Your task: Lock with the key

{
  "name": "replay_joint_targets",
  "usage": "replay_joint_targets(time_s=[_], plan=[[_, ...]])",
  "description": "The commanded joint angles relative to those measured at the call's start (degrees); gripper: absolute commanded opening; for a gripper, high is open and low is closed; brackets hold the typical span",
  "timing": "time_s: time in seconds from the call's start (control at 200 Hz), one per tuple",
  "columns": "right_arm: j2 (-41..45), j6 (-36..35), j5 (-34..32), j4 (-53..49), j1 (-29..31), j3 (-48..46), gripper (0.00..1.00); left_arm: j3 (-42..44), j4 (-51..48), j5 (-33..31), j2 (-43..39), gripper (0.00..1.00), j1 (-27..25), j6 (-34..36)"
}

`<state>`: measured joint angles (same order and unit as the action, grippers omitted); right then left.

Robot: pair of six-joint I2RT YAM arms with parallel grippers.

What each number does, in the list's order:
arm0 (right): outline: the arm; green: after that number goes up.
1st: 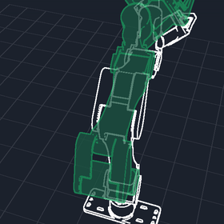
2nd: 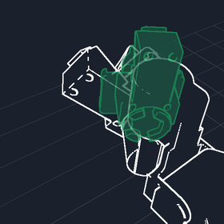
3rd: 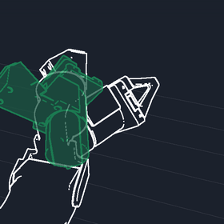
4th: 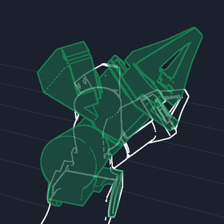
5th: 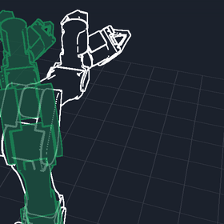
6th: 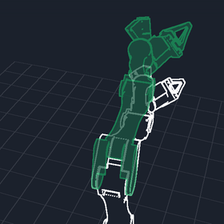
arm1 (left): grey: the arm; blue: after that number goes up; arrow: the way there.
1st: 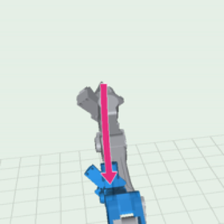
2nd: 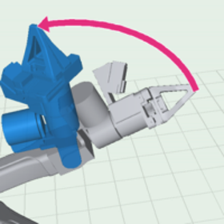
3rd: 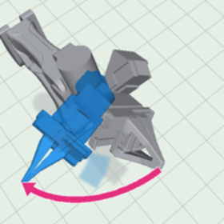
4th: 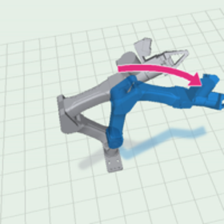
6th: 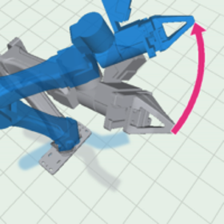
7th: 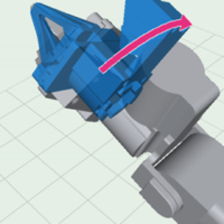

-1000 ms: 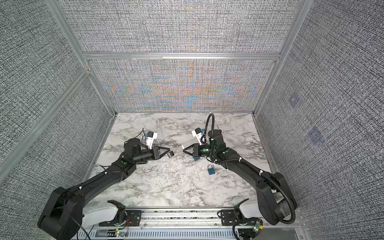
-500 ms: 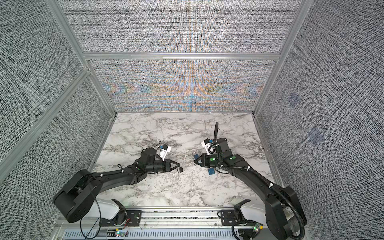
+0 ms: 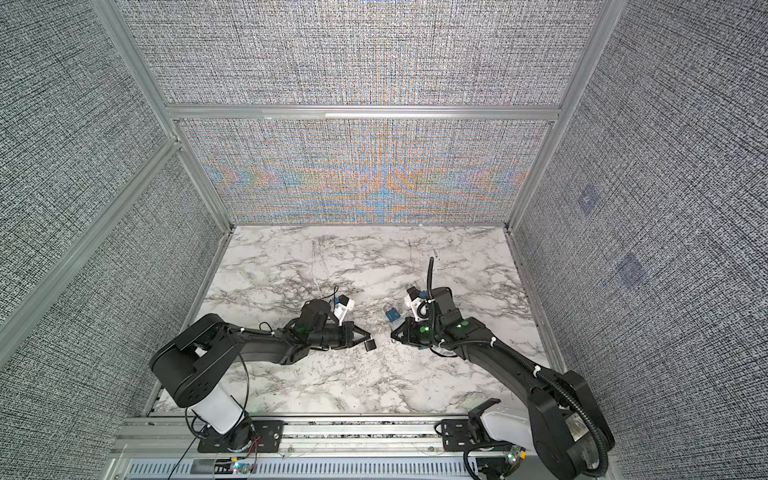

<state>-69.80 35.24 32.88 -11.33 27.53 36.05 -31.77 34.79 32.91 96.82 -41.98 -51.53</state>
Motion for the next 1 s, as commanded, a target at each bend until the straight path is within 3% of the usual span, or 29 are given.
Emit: replay_joint_targets(time_s=[0.0,0.17,0.26,0.575,0.995], plan=[[-0.7,0.9,-1.2,1.8,0.6,0.1,0.00,0.0,4.7,-0.3,1.3,0.00,-0.1,-1.4],[-2.5,1.2,-1.8,2.5,1.6,1.0,0.00,-0.5,5.4,-0.3,3.4,0.00,-0.1,-2.1],[-3.6,1.1,-2.6,2.5,2.0,1.4,0.00,-0.6,5.4,-0.4,4.0,0.11,-0.1,-2.1],[-9.4,2.5,-4.5,5.8,3.8,2.4,0.00,-0.6,3.7,-2.6,5.1,0.20,0.0,-1.0],[-18.7,3.4,-5.5,10.0,5.6,5.0,0.00,-0.7,-5.3,-7.4,-0.2,0.22,0.7,4.8]])
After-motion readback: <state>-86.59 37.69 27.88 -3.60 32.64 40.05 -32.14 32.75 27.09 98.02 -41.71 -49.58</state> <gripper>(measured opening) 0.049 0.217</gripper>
